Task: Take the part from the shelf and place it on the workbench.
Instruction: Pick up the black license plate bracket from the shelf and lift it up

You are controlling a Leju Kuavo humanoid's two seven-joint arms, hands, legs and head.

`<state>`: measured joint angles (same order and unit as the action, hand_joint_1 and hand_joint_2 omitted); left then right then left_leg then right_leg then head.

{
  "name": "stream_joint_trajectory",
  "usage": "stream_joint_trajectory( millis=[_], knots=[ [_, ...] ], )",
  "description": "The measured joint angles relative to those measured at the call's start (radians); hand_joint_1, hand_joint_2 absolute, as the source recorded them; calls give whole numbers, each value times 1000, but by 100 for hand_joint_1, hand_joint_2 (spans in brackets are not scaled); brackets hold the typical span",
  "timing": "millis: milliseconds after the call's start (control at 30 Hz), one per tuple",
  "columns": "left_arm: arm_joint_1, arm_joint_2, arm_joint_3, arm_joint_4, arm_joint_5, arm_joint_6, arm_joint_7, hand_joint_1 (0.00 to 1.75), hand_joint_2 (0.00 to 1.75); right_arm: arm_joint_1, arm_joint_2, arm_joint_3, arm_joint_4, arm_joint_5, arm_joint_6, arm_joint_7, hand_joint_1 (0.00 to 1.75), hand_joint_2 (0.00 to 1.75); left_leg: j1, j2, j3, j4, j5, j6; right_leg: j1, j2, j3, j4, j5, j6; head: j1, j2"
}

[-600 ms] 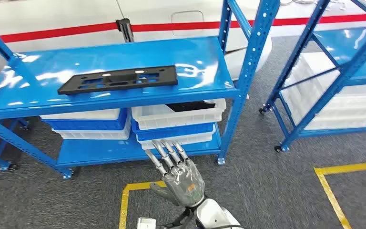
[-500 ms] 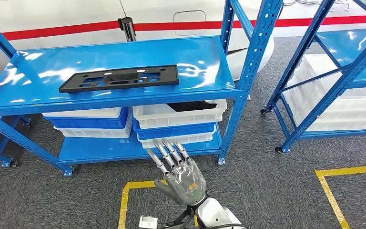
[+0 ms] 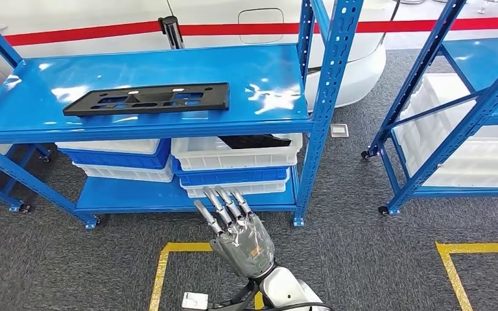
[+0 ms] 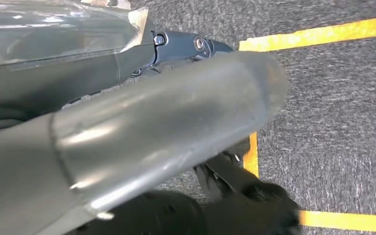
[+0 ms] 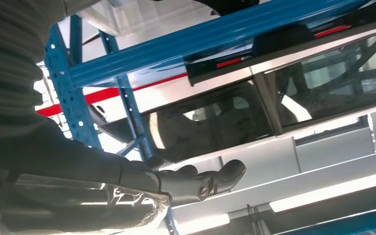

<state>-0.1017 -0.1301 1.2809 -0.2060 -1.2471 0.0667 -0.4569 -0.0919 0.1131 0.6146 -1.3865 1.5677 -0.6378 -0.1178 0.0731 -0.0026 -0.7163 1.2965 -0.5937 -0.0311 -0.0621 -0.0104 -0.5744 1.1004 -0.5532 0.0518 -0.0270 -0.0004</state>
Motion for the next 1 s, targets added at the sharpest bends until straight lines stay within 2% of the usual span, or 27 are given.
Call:
stream_joint_trajectory(
  millis=[33, 67, 100, 133, 167, 200, 233, 267, 333, 400, 467, 500, 533, 567, 633, 700, 767, 833, 900, 1000],
  knots=[
    [1, 0, 0, 0, 0, 0, -1, 0, 0, 0, 1, 0, 0, 0, 0, -2, 0, 175, -7, 0, -18, 24, 5, 10, 6, -6, 2, 0, -3, -4, 0, 0],
    [1, 0, 0, 0, 0, 0, -1, 0, 0, 0, 1, 0, 0, -1, -1, -4, 0, 175, -15, 0, -18, 10, 27, 21, 11, -12, 5, 0, -5, -7, 0, 0],
    [2, 0, 0, 0, 1, 1, -2, 0, 0, -1, 1, 0, 0, -1, -2, -5, 0, 175, -24, 4, 0, -38, 63, 36, 14, -17, 9, -1, -8, -11, 0, 0],
    [1, 0, 0, 0, 1, 1, -2, 0, 0, -2, 2, 0, 0, -1, -2, -6, 0, 175, -35, 17, 25, -95, 93, 50, 17, -22, 14, -5, -10, -14, 0, 0],
    [0, 1, 0, 0, 1, 1, -3, 0, 0, -3, 3, 0, 0, -1, -3, -7, 0, 131, -46, 33, 47, -145, 115, 60, 21, -27, 19, -9, -11, -15, 0, 0],
    [-2, 1, 0, 0, 1, 1, -4, 0, 0, -4, 3, 0, 0, -2, -4, -7, 0, 87, -56, 47, 64, -183, 124, 69, 24, -31, 22, -14, -12, -16, 1, 0],
    [-3, 2, 0, 0, 1, 2, -5, 0, 0, -5, 3, 0, 0, -3, -5, -7, 0, 44, -64, 56, 70, -198, 121, 73, 26, -37, 24, -20, -11, -15, 1, 0],
    [-4, 2, 0, 0, 1, 2, -6, 0, 0, -5, 2, -1, 0, -6, -6, -7, 0, 0, -69, 55, 72, -206, 120, 74, 29, -44, 27, -27, -10, -14, 0, 0],
    [-3, 2, 0, 0, 1, 3, -7, 0, 0, -6, 2, -1, 1, -27, -6, -12, 0, 0, -69, 44, 84, -228, 123, 72, 34, -54, 34, -34, -13, -8, 3, 0],
    [-2, 0, 0, 0, 0, 3, -7, 0, 0, -7, 2, -1, 1, -66, 0, -24, 0, 0, -67, 32, 101, -254, 131, 74, 38, -35, 17, 13, -40, -12, 7, 0],
    [-3, -1, 0, 0, 0, 3, -7, 0, 0, -3, 1, -2, 1, -108, 11, -39, 0, 0, -68, 21, 107, -262, 134, 79, 40, -9, -43, 128, -85, -25, 9, 0],
    [-4, -1, 0, 0, 0, 3, -6, 0, 0, 0, 0, -3, 2, -126, 16, -46, 0, 0, -70, 15, 107, -262, 133, 81, 42, -2, -74, 180, -99, -29, 10, 0],
    [-4, -1, 0, 0, 0, 4, -6, 0, 0, 3, -1, -4, 3, -141, 21, -52, 0, 0, -73, 9, 108, -262, 132, 82, 45, 1, -95, 207, -100, -28, 10, 0],
    [-4, -1, 0, 0, 0, 6, -5, 0, 0, 4, -1, -5, 3, -151, 24, -58, 0, 0, -76, 4, 109, -261, 132, 83, 48, 2, -96, 196, -84, -24, 10, 0],
    [-3, -1, 0, 0, 1, 8, -4, 0, 0, 3, -1, -6, 4, -159, 29, -64, 0, 0, -83, -5, 114, -261, 130, 84, 55, 4, -54, 86, -24, -17, 10, 0],
    [-3, -3, 0, 0, 1, 10, -4, 0, 0, 1, 1, -6, 5, -161, 28, -69, 0, 0, -91, -11, 116, -258, 127, 81, 60, 5, -10, -23, 25, -27, 10, 0],
    [-3, -3, 0, 1, 3, 12, -4, 0, 0, 0, 3, -6, 7, -168, 23, -72, 0, 0, -95, -13, 115, -256, 124, 76, 62, 7, 3, -56, 42, -44, 9, 0],
    [-2, -3, 0, 0, 6, 15, -5, 0, 0, -1, 7, -7, 10, -177, 17, -74, 0, 87, -92, -12, 112, -252, 121, 70, 53, 7, 7, -62, 49, -54, 9, 0],
    [-2, -2, 0, 0, 9, 15, -6, 0, 0, -2, 14, -9, 13, -179, 7, -74, 0, 175, -86, -10, 95, -209, 92, 54, 43, 7, 12, -68, 53, -63, 6, 0],
    [-2, -2, 0, 1, 10, 15, -3, 0, 0, -5, 21, -10, 24, -159, -13, -61, 0, 175, -65, -5, 16, -44, 12, 27, 41, 7, 14, -68, 53, -67, 3, 0]
  ],
)
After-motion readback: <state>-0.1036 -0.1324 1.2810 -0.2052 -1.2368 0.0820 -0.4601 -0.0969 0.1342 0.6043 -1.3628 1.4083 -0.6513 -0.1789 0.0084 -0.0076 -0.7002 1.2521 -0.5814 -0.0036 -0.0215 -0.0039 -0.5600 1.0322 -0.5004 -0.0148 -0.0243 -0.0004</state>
